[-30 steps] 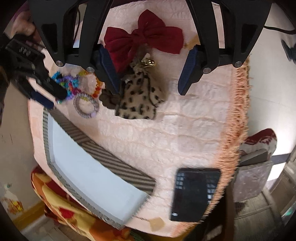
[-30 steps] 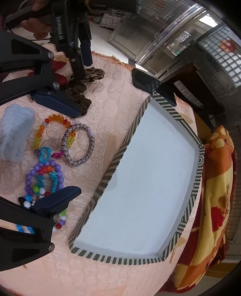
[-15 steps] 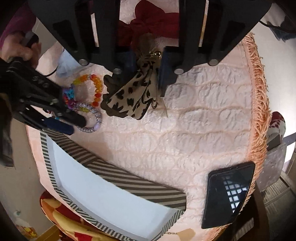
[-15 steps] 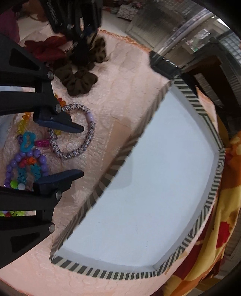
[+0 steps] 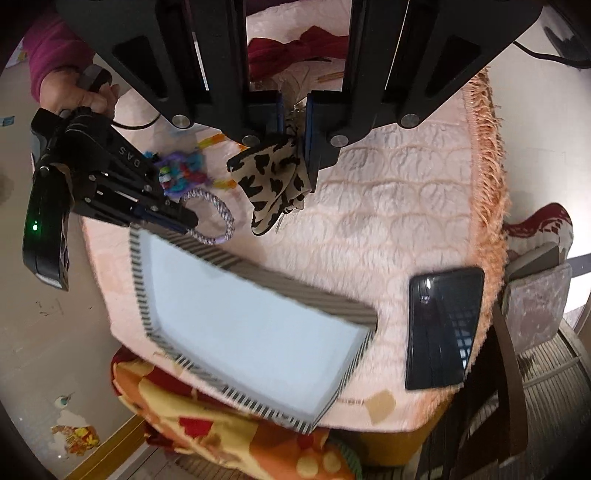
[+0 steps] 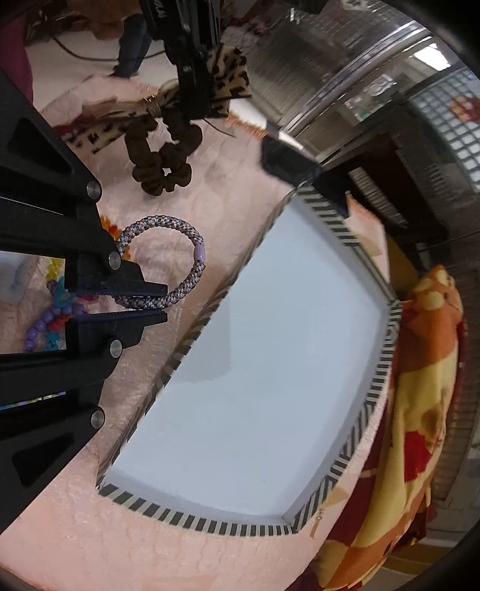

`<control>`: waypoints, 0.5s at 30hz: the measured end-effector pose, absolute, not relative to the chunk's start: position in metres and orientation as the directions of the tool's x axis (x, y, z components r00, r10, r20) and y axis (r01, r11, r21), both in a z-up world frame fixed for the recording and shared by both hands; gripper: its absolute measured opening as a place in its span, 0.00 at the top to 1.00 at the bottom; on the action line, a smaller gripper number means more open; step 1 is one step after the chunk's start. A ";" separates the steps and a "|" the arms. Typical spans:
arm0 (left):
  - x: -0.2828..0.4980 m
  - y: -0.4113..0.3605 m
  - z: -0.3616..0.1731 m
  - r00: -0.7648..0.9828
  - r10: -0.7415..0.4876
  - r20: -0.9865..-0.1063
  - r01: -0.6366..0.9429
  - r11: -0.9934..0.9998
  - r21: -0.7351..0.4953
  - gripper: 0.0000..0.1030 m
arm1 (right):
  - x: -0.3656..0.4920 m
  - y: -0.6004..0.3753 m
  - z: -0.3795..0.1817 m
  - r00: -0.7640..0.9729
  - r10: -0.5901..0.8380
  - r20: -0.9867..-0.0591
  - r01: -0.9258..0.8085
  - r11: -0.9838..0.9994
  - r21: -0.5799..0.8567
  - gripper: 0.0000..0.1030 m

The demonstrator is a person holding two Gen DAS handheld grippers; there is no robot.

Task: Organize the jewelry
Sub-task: 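Carry both held items into the striped tray and open both tools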

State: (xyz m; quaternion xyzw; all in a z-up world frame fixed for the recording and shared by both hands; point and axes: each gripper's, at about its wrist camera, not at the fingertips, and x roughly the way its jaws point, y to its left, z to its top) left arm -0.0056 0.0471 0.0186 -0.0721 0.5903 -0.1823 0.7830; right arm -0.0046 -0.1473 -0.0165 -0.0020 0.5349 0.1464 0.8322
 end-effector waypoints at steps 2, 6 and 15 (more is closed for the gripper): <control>-0.003 0.047 0.029 0.251 -0.379 -0.891 0.206 0.920 -0.333 0.94 | -0.009 -0.160 0.000 0.395 0.266 -0.879 -0.241 0.954 0.180 0.94; 0.008 0.039 0.047 0.285 -0.387 -0.877 0.223 0.917 -0.332 0.94 | -0.010 -0.160 0.020 0.443 0.271 -0.855 -0.229 0.956 0.185 0.94; 0.075 0.016 0.077 0.376 -0.378 -0.846 0.233 0.922 -0.308 0.94 | 0.040 -0.160 0.017 0.463 0.205 -0.862 -0.101 0.979 0.178 0.94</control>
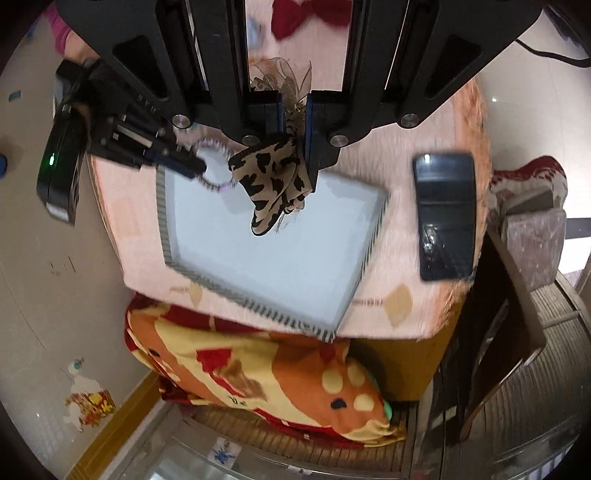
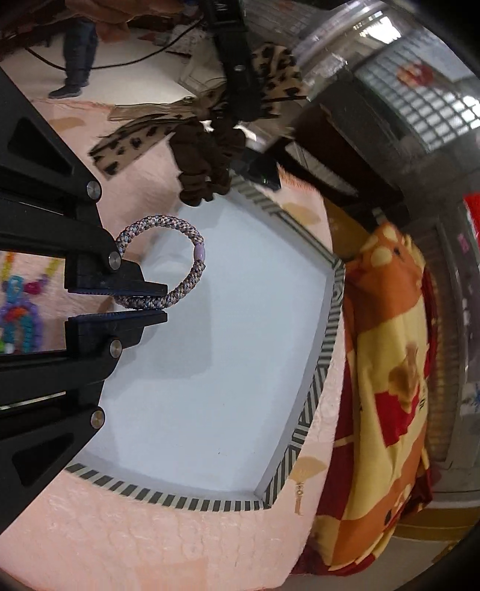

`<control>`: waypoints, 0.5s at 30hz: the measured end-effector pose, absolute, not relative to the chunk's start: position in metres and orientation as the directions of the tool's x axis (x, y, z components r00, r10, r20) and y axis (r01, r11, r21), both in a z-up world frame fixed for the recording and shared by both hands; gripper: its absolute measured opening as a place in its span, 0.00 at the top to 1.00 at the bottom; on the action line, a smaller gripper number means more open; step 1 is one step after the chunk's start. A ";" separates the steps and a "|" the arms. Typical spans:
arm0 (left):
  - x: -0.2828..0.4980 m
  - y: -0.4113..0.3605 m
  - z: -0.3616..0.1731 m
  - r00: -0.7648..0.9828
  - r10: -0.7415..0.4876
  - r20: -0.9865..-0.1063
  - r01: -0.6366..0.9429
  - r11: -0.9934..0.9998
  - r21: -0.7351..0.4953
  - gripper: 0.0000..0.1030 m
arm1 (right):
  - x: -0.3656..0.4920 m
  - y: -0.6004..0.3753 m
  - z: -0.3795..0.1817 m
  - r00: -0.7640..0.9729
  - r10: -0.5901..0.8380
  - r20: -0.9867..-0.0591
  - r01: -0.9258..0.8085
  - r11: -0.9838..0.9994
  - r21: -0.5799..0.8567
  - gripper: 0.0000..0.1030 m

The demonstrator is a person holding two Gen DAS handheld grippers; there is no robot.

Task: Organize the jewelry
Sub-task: 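Carry both held items into the striped tray and open both tools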

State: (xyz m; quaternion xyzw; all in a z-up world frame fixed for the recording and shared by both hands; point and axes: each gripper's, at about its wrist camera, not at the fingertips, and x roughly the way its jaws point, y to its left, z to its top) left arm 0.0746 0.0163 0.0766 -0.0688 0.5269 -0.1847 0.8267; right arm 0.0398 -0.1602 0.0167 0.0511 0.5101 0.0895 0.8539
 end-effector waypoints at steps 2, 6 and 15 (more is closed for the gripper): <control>0.094 0.012 0.070 0.398 -0.346 -0.850 0.219 0.935 -0.279 0.94 | 0.051 -0.160 0.007 0.451 0.185 -0.873 -0.069 0.982 0.173 0.94; 0.127 0.006 0.039 0.376 -0.307 -0.874 0.189 0.949 -0.252 0.94 | 0.068 -0.160 -0.013 0.425 0.175 -0.888 -0.004 0.981 0.192 0.94; 0.151 0.002 -0.024 0.288 -0.227 -0.930 0.189 0.966 -0.177 0.94 | 0.080 -0.141 -0.045 0.366 0.194 -0.910 0.010 0.977 0.212 0.93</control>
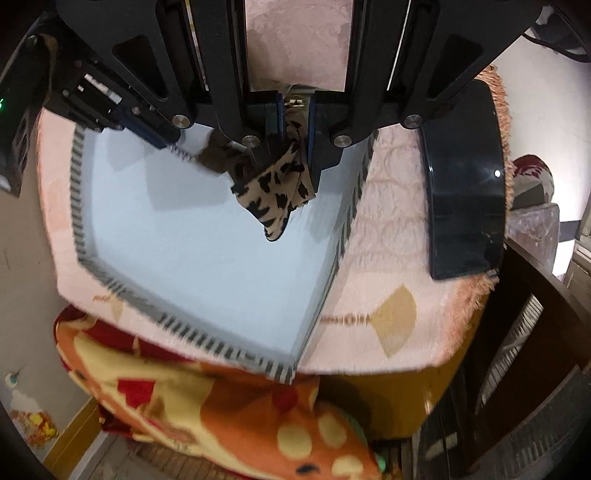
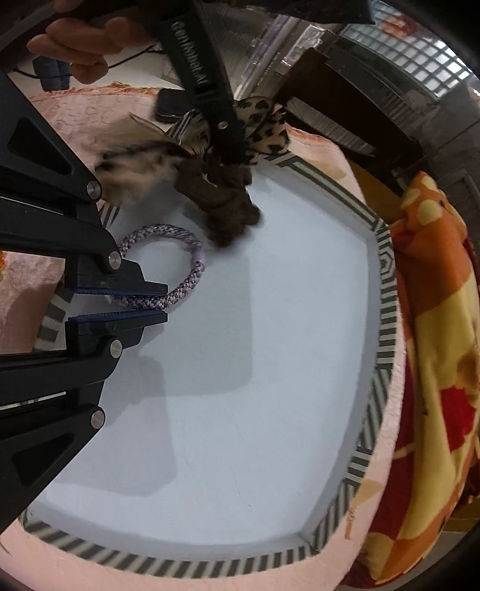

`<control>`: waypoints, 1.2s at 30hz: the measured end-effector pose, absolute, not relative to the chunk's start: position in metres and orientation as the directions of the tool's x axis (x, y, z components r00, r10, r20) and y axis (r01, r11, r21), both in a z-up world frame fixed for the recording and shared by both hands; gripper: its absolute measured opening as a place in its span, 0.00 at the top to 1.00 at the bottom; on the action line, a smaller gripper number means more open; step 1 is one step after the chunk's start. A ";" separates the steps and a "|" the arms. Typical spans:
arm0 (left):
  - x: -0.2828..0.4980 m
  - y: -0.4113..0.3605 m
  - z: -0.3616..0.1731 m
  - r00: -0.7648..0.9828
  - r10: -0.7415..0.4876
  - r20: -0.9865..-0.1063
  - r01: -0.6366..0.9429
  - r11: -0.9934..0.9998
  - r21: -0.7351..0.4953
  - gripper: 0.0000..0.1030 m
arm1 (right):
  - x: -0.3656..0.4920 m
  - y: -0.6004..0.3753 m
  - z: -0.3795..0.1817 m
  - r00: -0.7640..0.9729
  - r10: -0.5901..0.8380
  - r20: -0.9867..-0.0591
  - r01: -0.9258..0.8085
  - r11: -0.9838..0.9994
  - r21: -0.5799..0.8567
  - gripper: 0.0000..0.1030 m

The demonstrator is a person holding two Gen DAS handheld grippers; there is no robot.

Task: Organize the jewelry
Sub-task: 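Carry both held items into the striped tray and open both tools, then move left tool to the light blue fuzzy hair tie while right moves to blue bracelet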

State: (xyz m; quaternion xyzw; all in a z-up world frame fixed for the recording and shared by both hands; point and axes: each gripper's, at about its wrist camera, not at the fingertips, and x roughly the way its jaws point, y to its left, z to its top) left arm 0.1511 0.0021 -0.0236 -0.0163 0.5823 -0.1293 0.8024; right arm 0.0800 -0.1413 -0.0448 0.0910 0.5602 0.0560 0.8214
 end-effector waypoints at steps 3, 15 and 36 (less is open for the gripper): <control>0.142 0.006 -0.035 0.242 -0.223 -0.944 0.209 0.962 -0.174 0.94 | 0.071 -0.139 -0.045 0.349 0.190 -0.918 -0.003 0.979 0.202 0.93; 0.093 0.035 -0.022 0.263 -0.217 -0.940 0.215 0.963 -0.162 0.80 | 0.048 -0.155 -0.036 0.373 0.195 -0.907 0.042 0.973 0.226 0.55; 0.014 0.019 0.021 0.409 -0.132 -0.903 0.171 0.983 -0.066 0.53 | -0.033 -0.174 0.023 0.478 0.161 -0.863 0.005 0.982 0.186 0.55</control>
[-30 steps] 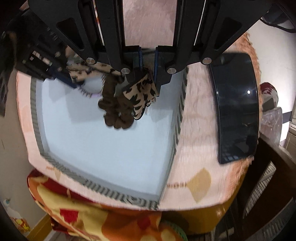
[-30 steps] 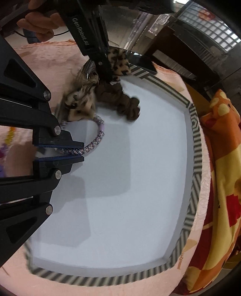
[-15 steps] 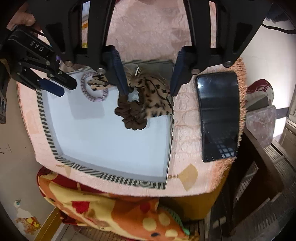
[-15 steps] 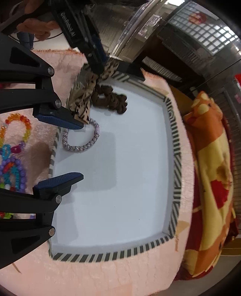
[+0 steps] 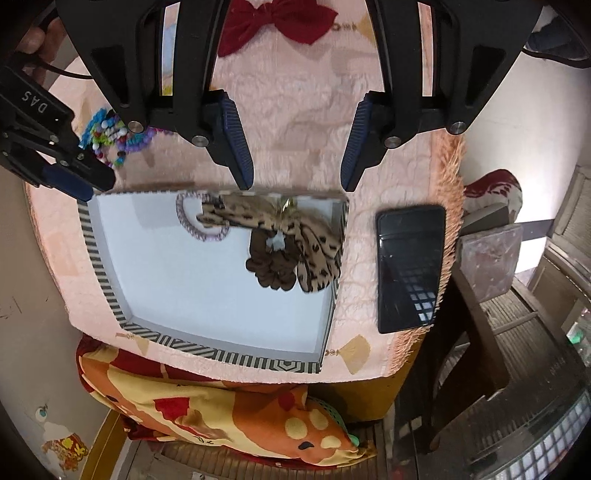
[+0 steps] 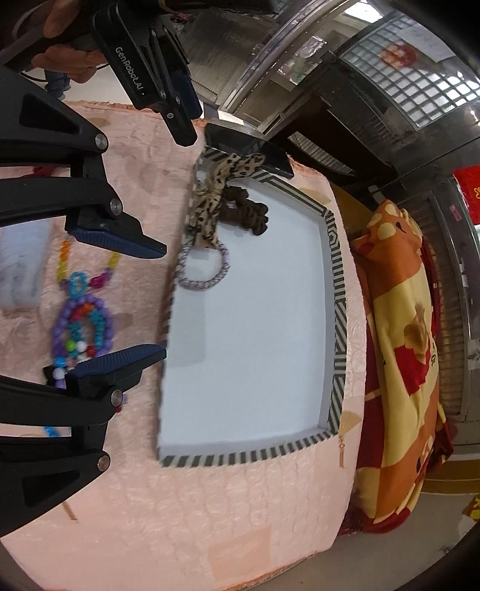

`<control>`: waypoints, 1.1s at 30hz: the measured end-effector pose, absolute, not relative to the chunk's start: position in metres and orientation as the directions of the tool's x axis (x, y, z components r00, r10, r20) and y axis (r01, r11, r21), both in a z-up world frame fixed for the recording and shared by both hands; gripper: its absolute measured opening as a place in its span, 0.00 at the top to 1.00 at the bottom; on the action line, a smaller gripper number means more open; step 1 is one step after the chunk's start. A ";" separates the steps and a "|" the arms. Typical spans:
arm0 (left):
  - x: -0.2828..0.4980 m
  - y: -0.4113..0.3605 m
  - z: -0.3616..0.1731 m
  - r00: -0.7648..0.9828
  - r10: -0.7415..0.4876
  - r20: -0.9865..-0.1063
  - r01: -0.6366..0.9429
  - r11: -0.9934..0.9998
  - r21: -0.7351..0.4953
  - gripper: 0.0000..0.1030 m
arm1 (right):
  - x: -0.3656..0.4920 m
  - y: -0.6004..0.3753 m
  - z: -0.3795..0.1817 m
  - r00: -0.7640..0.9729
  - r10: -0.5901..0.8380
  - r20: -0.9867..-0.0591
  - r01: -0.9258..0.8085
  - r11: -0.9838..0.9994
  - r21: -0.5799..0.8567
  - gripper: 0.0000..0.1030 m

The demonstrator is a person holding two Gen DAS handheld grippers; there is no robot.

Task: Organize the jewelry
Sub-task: 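Move left tool to the light blue fuzzy hair tie while right moves to blue bracelet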

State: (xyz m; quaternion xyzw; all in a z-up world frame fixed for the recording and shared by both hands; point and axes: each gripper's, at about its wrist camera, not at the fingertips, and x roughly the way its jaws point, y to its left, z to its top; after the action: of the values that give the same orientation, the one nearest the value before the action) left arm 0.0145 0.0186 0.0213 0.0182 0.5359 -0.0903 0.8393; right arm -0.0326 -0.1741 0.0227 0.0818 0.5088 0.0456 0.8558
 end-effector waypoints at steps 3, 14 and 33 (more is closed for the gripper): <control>0.003 0.016 0.022 0.414 -0.121 -0.902 0.170 0.984 -0.055 0.53 | -0.046 -0.176 0.025 0.480 0.159 -0.863 0.004 0.983 0.183 0.52; -0.030 0.009 0.024 0.418 -0.116 -0.901 0.174 0.984 -0.046 0.53 | -0.077 -0.187 0.030 0.484 0.152 -0.862 -0.001 0.985 0.174 0.45; -0.082 -0.017 0.009 0.274 -0.257 -0.927 0.272 0.945 -0.181 0.39 | -0.133 -0.234 -0.007 0.409 0.119 -0.905 0.027 0.989 0.142 0.45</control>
State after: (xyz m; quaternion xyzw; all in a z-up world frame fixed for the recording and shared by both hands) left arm -0.0824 -0.0171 0.0086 0.0068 0.5795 -0.1657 0.7979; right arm -0.1327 -0.2336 -0.0069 0.0673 0.5427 0.0274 0.8368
